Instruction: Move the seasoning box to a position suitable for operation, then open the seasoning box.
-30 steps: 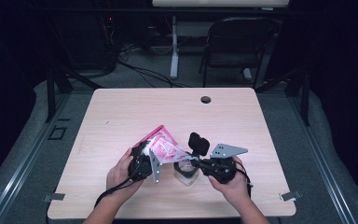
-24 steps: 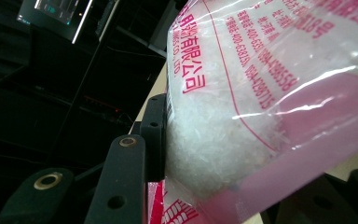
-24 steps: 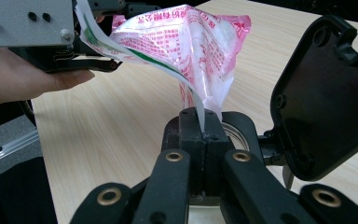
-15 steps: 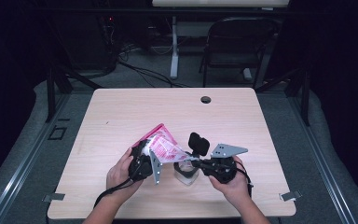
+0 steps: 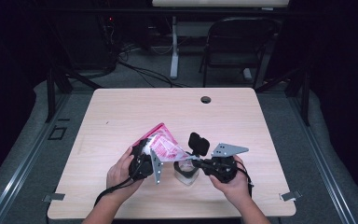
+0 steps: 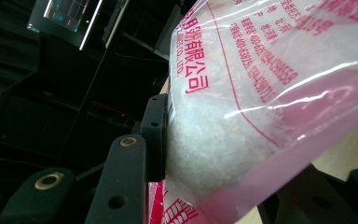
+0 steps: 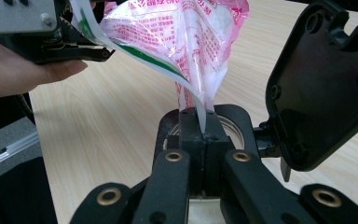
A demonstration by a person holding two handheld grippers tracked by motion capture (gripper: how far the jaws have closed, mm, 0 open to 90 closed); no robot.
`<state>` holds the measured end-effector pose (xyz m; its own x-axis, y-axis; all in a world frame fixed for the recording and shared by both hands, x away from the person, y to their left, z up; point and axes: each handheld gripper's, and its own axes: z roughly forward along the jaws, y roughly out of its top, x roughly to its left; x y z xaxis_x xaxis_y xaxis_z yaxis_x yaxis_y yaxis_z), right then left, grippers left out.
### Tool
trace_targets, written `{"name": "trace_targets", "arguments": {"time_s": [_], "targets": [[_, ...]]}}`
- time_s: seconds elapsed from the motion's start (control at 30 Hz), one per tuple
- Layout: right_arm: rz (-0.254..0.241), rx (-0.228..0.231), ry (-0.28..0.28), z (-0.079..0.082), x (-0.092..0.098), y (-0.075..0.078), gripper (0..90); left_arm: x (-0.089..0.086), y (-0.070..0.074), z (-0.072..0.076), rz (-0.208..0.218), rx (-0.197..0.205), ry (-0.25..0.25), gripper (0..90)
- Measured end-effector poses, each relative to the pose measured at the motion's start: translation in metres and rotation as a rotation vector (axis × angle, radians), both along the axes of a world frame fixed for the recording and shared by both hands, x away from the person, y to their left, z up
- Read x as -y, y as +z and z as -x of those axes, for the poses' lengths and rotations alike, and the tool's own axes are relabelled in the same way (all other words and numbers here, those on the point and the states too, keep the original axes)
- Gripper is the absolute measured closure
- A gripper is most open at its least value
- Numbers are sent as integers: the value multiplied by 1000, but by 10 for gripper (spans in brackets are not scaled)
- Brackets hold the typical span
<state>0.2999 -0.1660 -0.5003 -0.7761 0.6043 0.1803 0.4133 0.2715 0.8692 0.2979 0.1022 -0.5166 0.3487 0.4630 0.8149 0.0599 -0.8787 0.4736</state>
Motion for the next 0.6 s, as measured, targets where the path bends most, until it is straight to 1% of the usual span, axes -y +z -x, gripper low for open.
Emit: {"name": "trace_targets", "arguments": {"time_s": [0.17,0.23,0.33,0.4,0.6], "targets": [[6,-2,6,-1,0,0,900,-1,2,-1,-2,4,-3,661],[-4,-3,4,-2,-1,1,900,0,2,0,-1,4,-1,660],[-2,-4,4,-2,0,0,900,0,2,0,-3,2,-1,661],[2,-5,5,-2,0,0,900,0,3,1,-16,1,0,661],[-1,-6,9,-2,-1,0,900,-1,5,0,-24,10,-3,662]]}}
